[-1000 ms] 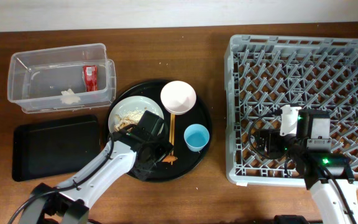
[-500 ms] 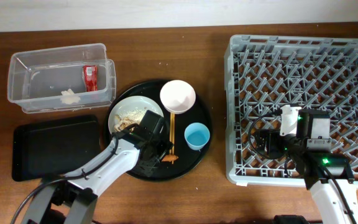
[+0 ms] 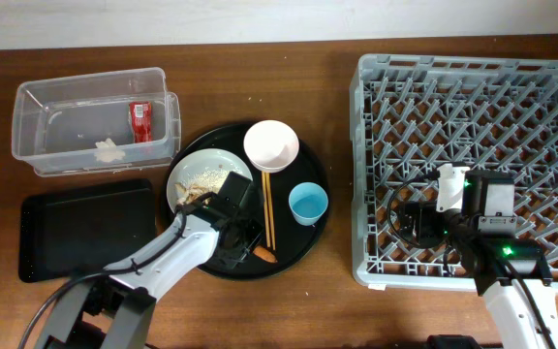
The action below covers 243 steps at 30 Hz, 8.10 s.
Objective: Sort waste into correct bins and load items into the dishwasher rack
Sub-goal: 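Grasp the orange carrot on the serving tray with the left gripper, then lower the carrot onto the black tray and open the left gripper, then reach the left gripper to the blue cup and grasp it, then pass the blue cup from the left gripper to the right gripper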
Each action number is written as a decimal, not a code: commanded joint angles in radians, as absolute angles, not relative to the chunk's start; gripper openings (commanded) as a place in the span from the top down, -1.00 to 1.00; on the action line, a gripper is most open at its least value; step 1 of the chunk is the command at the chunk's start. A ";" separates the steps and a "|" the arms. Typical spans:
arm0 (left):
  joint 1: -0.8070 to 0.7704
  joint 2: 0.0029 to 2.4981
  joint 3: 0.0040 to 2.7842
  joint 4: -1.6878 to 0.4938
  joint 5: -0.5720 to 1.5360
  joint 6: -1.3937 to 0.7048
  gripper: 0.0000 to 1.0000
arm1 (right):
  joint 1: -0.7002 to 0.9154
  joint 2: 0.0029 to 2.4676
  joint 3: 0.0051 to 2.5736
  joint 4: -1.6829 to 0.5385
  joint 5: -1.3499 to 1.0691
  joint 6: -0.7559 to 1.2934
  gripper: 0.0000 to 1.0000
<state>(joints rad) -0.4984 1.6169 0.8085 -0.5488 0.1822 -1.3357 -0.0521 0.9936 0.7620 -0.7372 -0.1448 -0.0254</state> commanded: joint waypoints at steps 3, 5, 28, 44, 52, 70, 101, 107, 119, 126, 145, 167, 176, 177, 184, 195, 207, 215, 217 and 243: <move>-0.440 1.544 0.799 -0.619 0.273 -1.175 0.85 | -0.046 0.995 0.779 -0.738 -0.147 -0.017 -0.97; -0.419 1.488 0.800 -0.620 0.273 -1.127 0.85 | -0.046 0.995 0.779 -0.738 -0.147 -0.017 -0.97; 0.481 1.662 0.810 -0.110 -0.015 -0.638 0.81 | -0.046 0.995 0.779 -0.738 -0.147 -0.017 -0.96; 0.481 1.672 0.811 -0.052 -0.003 -0.498 0.19 | -0.046 0.995 0.779 -0.745 -0.147 -0.017 -0.97; 0.481 1.731 0.811 0.052 -0.021 -0.498 0.36 | -0.046 0.995 0.779 -0.745 -0.147 -0.017 -0.97; 0.480 1.753 0.813 0.307 0.047 -0.402 0.32 | -0.046 0.995 0.779 -0.745 -0.147 -0.017 -0.96; 0.453 1.391 0.831 -0.511 0.085 -0.317 -0.98 | -0.046 0.995 0.779 -0.760 -0.159 -0.017 -0.96; 0.518 1.395 0.831 -0.584 -0.035 -0.497 -0.64 | -0.046 0.995 0.779 -0.761 -0.159 -0.017 -0.96; 0.618 1.738 0.831 -0.195 -0.076 -0.504 0.99 | -0.046 0.995 0.779 -0.768 -0.159 -0.017 -0.97; 0.618 1.787 0.833 0.073 0.051 -0.503 0.99 | -0.046 0.995 0.779 -0.768 -0.159 -0.017 -0.97; 0.594 1.570 0.881 0.017 0.245 -0.413 0.28 | -0.046 0.995 0.779 -0.772 -0.159 -0.017 -0.96; -0.404 1.379 1.049 -0.577 0.212 -0.051 -0.98 | -0.046 0.995 0.779 -0.771 -0.211 -0.017 -0.96; -0.451 1.569 1.050 -0.462 0.213 -0.052 -0.69 | -0.046 0.995 0.779 -0.772 -0.211 -0.017 -0.96; -0.452 1.579 1.050 -0.449 0.213 -0.052 -0.60 | -0.046 0.995 0.779 -0.772 -0.211 -0.017 -0.96; -0.549 1.744 1.056 -0.330 0.213 -0.059 -0.59 | -0.046 0.995 0.779 -0.772 -0.211 -0.017 -0.97; -0.529 1.752 1.063 -0.331 0.239 -0.136 1.00 | -0.046 0.995 0.779 -0.772 -0.210 -0.017 -0.97; -0.144 1.718 1.092 -0.183 1.467 -0.280 1.00 | -0.046 1.051 0.779 -0.447 -1.099 -0.029 -0.96; -0.335 1.718 1.092 -0.074 1.415 -0.376 1.00 | -0.046 1.116 0.779 -0.381 -1.254 -0.028 -0.96; -0.376 1.718 1.092 -0.006 1.390 -0.423 1.00 | -0.046 1.116 0.779 -0.381 -1.278 -0.028 -0.96; -0.464 1.718 1.092 0.141 1.289 -0.571 0.73 | -0.046 1.119 0.778 -0.407 -1.240 -0.029 -0.21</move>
<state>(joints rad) -0.4625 1.7424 1.0794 0.1421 1.3342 -0.5655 -0.0521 1.1179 0.7650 -0.4110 -1.2861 -0.0303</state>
